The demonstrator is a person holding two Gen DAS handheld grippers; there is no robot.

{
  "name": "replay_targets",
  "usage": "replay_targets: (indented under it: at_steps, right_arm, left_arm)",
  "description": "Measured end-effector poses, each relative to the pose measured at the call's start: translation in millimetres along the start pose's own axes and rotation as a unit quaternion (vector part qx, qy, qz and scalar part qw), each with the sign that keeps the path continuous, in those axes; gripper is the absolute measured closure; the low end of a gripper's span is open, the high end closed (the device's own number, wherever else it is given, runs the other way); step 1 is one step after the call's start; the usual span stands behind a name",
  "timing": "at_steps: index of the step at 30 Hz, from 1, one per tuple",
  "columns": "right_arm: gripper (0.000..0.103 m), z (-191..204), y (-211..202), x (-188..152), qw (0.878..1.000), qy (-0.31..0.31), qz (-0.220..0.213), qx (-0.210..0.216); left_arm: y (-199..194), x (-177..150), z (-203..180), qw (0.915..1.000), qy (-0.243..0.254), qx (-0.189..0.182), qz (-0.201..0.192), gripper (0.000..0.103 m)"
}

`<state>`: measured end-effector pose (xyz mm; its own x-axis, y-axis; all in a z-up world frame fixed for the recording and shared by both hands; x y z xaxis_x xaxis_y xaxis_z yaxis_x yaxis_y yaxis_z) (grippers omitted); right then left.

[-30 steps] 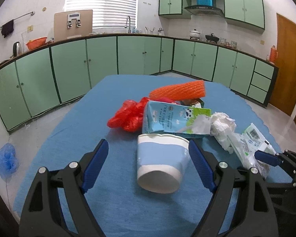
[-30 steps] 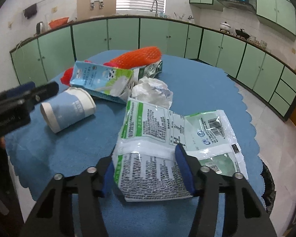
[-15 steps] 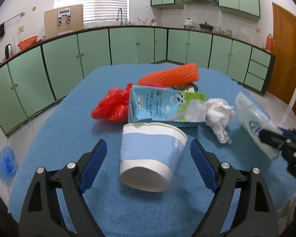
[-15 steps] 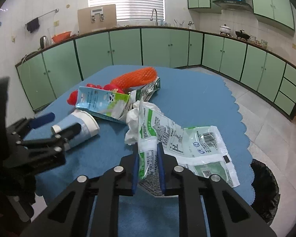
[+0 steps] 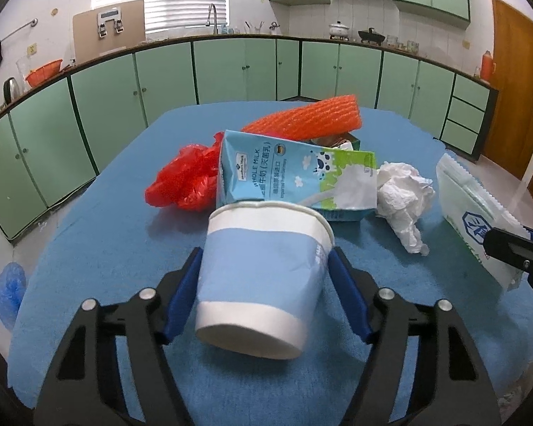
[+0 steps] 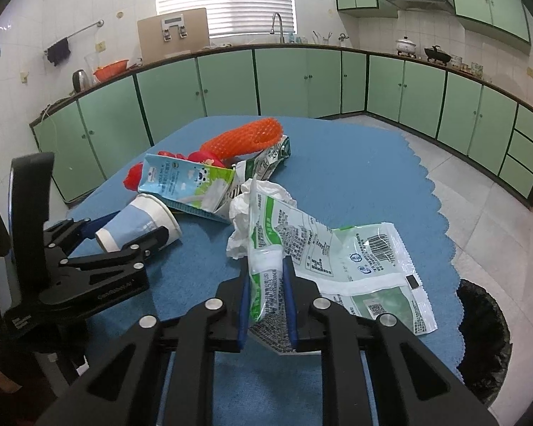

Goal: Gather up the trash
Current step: 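Grasp the white paper cup with the left tool while the right tool grasps a clear packet, then carry the cup and packet over the black bin and open both tools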

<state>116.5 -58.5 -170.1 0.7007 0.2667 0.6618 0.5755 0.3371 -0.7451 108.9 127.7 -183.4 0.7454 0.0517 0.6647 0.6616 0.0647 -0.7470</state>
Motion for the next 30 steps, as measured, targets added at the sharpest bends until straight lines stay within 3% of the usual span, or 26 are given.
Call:
replay_targets:
  at_steps: [18,30]
  right_arm:
    - [0.094,-44,-64,26,0.998,0.041,-0.044,-0.019]
    - [0.099,-109,-106,36,0.992,0.102,-0.075,-0.023]
  left_arm:
    - [-63,14,-23,0.9979,0.013,-0.036,-0.052,0.047]
    - [-79,48,-85,0.9898,0.056,-0.096,-0.089,0.047]
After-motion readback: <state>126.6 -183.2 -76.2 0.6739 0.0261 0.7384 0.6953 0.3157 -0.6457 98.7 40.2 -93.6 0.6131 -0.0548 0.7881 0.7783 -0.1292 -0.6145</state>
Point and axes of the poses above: each gripper's, at about its wrist camera, not at the fingertips, and y roughly the way its jaws point, z to its left, x to its top, the point moved 5 cm from there along y, roughly the way its jaws point, and after that the axes turned 9 degrees about z, right-handed, at the moved point
